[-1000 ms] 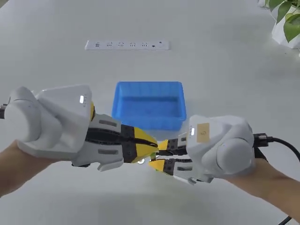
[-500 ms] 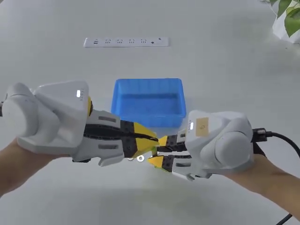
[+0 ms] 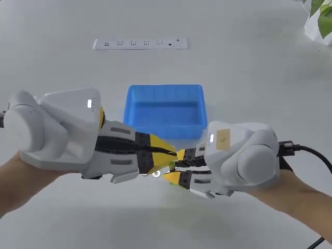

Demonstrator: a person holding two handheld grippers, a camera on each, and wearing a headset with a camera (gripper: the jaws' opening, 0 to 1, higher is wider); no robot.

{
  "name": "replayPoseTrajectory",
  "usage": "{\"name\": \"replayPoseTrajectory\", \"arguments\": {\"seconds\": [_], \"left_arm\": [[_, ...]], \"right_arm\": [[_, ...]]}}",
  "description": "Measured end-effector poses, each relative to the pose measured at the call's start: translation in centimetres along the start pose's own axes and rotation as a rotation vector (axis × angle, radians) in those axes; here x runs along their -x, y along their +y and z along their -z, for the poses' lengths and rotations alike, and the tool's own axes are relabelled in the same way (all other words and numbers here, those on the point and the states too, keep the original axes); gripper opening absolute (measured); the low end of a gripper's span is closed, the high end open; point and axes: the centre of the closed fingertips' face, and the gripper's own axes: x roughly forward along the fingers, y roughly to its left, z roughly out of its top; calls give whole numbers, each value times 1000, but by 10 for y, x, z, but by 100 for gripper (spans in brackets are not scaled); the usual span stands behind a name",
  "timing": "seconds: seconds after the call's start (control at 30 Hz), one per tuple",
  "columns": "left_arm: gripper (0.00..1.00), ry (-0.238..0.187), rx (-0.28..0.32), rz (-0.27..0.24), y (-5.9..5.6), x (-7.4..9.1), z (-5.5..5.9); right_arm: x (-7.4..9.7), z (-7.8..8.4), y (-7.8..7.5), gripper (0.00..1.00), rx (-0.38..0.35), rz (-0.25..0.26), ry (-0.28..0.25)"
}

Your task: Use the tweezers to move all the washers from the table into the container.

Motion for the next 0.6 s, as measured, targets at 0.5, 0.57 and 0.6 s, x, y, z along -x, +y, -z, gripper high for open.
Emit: {"name": "replayPoseTrajectory", "arguments": {"seconds": [0.5, 0.57, 0.6], "left_arm": [[5, 24, -22, -2, 2, -1, 6], [5, 23, -21, 0, 2, -1, 6], [5, 21, -20, 2, 2, -1, 6]], "right_arm": [[-7, 3, 0, 12, -4, -17, 12], [-7, 3, 0, 12, -9, -18, 12], [-7, 3, 0, 12, -11, -19, 12]]}}
